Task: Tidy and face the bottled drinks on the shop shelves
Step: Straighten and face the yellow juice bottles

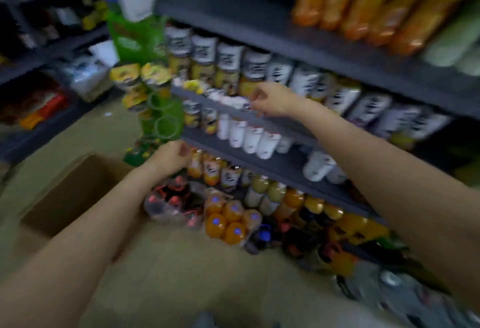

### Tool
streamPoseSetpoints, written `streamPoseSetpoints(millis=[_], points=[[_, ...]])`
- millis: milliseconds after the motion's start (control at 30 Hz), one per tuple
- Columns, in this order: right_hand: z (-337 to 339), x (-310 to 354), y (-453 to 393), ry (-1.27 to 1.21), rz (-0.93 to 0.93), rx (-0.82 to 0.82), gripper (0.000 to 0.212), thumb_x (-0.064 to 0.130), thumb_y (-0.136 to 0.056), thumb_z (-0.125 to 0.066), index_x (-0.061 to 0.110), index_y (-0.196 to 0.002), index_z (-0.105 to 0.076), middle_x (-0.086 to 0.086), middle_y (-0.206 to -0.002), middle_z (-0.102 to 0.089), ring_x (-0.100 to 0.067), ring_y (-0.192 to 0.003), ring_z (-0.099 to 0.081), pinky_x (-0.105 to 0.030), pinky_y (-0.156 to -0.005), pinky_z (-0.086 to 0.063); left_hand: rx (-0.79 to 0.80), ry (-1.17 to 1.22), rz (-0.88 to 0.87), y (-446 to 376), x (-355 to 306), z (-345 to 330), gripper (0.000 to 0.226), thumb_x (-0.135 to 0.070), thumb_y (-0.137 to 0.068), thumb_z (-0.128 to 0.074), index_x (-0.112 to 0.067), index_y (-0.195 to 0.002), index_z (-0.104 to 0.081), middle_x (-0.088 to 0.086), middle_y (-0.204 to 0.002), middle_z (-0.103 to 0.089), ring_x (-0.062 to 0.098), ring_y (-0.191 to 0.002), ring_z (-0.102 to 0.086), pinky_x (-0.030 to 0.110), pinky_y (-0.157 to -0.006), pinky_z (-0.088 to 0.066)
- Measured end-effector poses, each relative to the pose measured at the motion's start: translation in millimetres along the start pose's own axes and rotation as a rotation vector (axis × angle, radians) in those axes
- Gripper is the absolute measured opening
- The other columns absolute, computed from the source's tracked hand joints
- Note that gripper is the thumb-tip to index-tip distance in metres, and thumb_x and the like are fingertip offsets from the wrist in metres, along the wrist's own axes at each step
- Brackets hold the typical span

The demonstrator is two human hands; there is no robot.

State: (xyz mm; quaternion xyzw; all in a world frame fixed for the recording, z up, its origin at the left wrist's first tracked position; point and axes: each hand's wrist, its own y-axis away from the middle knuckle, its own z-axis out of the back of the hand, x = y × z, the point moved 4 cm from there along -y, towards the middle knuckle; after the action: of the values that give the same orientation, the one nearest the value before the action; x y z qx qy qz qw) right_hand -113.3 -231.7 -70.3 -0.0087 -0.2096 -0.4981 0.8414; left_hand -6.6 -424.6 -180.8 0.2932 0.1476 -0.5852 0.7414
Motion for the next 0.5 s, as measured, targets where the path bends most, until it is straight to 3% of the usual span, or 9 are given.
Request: streamPoseSetpoints(millis=[100, 167, 233, 267, 400, 467, 500], points=[[57.9, -76.1, 100.3, 0.044, -0.06, 0.068, 0.025, 0.015, -0.093, -0.056, 0.002, -0.114, -0.058, -0.014, -0.102, -0.066, -0.019, -0.083, -0.062, -0.024, -0.064, -0.043, 0.04, -0.03, -0.17, 1.3, -120.2, -25.8, 0.027, -0.006, -0.09, -0.054, 0.0, -0.116, -0.054, 0.02, -0.11, -0.062, 0.03, -0.097, -0.059, 0.026, -0.063, -0.035], [96.4, -146.3, 178.7, 0.042, -0.157, 0.007, 0.022, 0.016, -0.092, -0.057, 0.006, -0.112, -0.059, -0.014, -0.104, -0.064, -0.011, -0.079, -0.064, -0.019, -0.062, -0.044, 0.077, -0.092, -0.293, 3.6, -201.1, -53.3, 0.029, -0.006, -0.09, -0.053, -0.001, -0.118, -0.05, 0.021, -0.108, -0.062, 0.031, -0.095, -0.059, 0.029, -0.062, -0.036], [129.8, -216.0, 260.7, 0.056, -0.278, -0.135, 0.028, 0.021, -0.092, -0.058, 0.003, -0.115, -0.059, -0.01, -0.11, -0.064, -0.019, -0.098, -0.061, -0.027, -0.077, -0.042, 0.092, -0.142, -0.402, 11.0, -277.5, -85.4, 0.029, -0.005, -0.089, -0.054, 0.0, -0.117, -0.05, 0.022, -0.105, -0.063, 0.032, -0.098, -0.06, 0.032, -0.071, -0.041], [146.2, -256.5, 316.2, 0.057, -0.362, -0.206, 0.029, 0.021, -0.093, -0.058, 0.003, -0.116, -0.059, -0.008, -0.108, -0.062, -0.022, -0.101, -0.058, -0.027, -0.078, -0.038, 0.098, -0.158, -0.472, 21.7, -325.6, -110.0, 0.027, -0.005, -0.089, -0.054, 0.001, -0.115, -0.052, 0.022, -0.103, -0.064, 0.033, -0.097, -0.061, 0.033, -0.073, -0.042], [200.1, -419.1, 556.9, -0.15, -0.701, -0.554, 0.014, 0.015, -0.091, -0.06, 0.01, -0.104, -0.058, -0.014, -0.099, -0.058, -0.019, -0.082, -0.054, -0.022, -0.061, -0.045, 0.141, -0.159, -0.755, 97.9, -531.6, -242.9, 0.029, -0.009, -0.091, -0.053, 0.0, -0.118, -0.051, 0.016, -0.106, -0.066, 0.028, -0.098, -0.061, 0.025, -0.068, -0.038], [214.5, -467.9, 661.2, -0.285, -0.852, -0.799, 0.016, 0.011, -0.091, -0.061, 0.006, -0.105, -0.057, -0.016, -0.093, -0.059, -0.016, -0.064, -0.058, -0.018, -0.047, -0.047, 0.177, -0.259, -0.891, 156.1, -618.1, -302.0, 0.039, -0.018, -0.092, -0.054, -0.008, -0.128, -0.042, 0.011, -0.11, -0.065, 0.026, -0.098, -0.061, 0.031, -0.076, -0.047], [219.0, -487.6, 704.6, -0.322, -0.91, -0.905, 0.019, 0.011, -0.09, -0.062, 0.004, -0.106, -0.057, -0.016, -0.092, -0.06, -0.014, -0.062, -0.061, -0.021, -0.049, -0.05, 0.166, -0.342, -0.977, 182.8, -656.4, -326.4, 0.044, -0.022, -0.092, -0.053, -0.01, -0.131, -0.038, 0.012, -0.111, -0.064, 0.028, -0.097, -0.061, 0.036, -0.077, -0.049]])
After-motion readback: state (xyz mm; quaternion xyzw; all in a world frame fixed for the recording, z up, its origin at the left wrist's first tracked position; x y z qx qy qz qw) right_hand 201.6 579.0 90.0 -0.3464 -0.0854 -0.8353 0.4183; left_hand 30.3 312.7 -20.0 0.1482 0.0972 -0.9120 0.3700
